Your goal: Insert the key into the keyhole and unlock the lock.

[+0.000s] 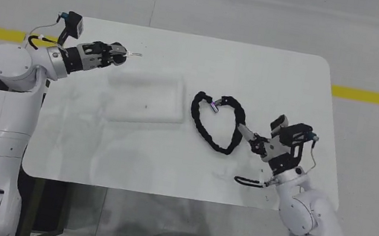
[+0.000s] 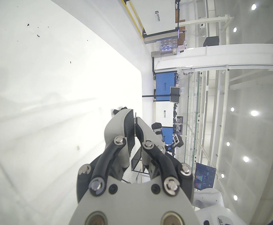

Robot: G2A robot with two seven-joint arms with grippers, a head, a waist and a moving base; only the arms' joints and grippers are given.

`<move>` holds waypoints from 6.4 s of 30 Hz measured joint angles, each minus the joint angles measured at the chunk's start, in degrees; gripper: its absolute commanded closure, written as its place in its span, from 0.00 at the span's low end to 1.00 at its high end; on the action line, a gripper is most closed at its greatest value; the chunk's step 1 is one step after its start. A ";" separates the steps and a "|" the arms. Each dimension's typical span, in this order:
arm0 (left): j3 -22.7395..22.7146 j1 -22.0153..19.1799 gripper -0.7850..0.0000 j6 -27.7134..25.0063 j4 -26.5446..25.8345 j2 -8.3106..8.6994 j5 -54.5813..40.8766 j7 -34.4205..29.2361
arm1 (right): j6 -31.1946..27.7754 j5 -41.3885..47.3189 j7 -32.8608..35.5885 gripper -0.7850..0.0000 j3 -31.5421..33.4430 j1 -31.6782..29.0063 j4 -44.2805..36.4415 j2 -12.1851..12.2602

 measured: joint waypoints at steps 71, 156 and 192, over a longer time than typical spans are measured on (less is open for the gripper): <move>0.00 0.00 1.00 0.00 0.00 0.00 0.00 0.00 | -32.65 -46.04 11.85 1.00 -19.88 51.35 47.20 -12.99; 0.00 0.00 1.00 0.00 0.00 0.00 0.00 0.00 | -33.53 -7.17 30.34 0.00 4.36 27.86 17.30 -4.99; 0.00 0.00 1.00 0.00 0.00 0.00 0.00 0.00 | -43.30 -21.41 33.90 0.00 -22.35 51.26 36.80 -8.81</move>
